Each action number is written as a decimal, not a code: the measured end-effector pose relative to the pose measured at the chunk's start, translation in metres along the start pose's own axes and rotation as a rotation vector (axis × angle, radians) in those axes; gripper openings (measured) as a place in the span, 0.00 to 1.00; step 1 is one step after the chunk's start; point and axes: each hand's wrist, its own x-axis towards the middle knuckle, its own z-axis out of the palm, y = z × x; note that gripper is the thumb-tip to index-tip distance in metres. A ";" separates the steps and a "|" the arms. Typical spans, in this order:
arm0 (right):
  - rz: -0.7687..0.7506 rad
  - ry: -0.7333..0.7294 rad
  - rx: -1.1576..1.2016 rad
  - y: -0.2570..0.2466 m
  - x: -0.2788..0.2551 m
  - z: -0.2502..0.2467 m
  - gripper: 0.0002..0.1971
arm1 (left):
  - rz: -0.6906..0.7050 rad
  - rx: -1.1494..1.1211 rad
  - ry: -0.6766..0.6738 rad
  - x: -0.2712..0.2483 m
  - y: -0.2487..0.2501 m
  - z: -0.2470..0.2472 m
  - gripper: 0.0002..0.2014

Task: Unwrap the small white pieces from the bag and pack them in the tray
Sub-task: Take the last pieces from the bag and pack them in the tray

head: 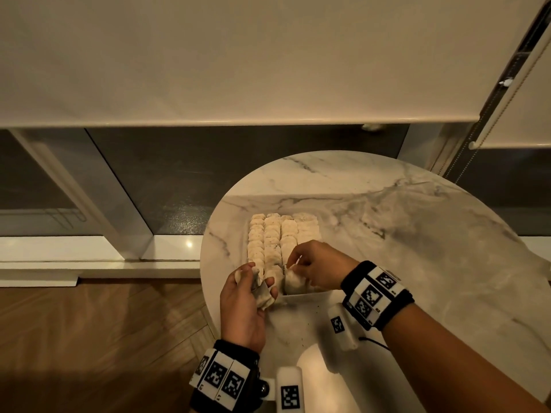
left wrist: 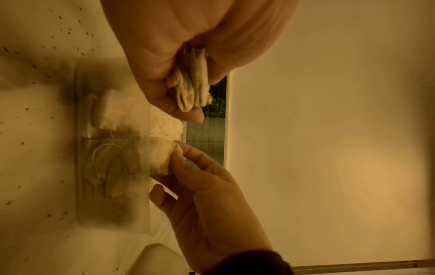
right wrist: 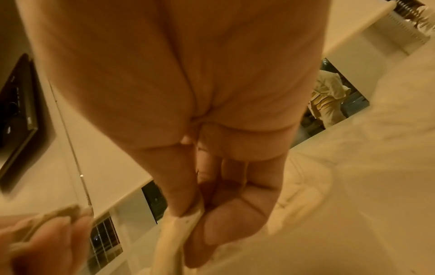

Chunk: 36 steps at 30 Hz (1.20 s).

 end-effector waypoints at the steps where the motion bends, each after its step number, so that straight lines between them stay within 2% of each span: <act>1: 0.009 -0.017 -0.003 -0.001 0.001 0.000 0.05 | 0.003 0.006 0.004 0.000 -0.001 0.000 0.07; 9: -0.039 -0.056 -0.201 -0.007 0.015 0.011 0.08 | 0.005 0.025 0.012 -0.002 -0.002 0.002 0.08; 16: -0.047 0.077 -0.096 -0.001 0.017 0.015 0.07 | 0.018 0.010 0.016 -0.002 -0.004 0.002 0.07; 22: 0.001 -0.063 0.059 -0.005 0.013 0.011 0.06 | 0.025 -0.002 0.003 -0.002 -0.003 0.002 0.06; 26: -0.024 -0.102 -0.093 -0.009 0.017 0.010 0.06 | 0.027 0.008 0.005 -0.003 -0.002 0.003 0.07; 29: -0.047 -0.031 -0.100 -0.008 0.019 0.013 0.08 | 0.022 0.001 0.006 -0.004 0.000 0.004 0.06; 36: -0.087 0.234 0.028 -0.003 0.000 0.012 0.13 | 0.021 -0.013 -0.005 -0.004 0.000 0.002 0.07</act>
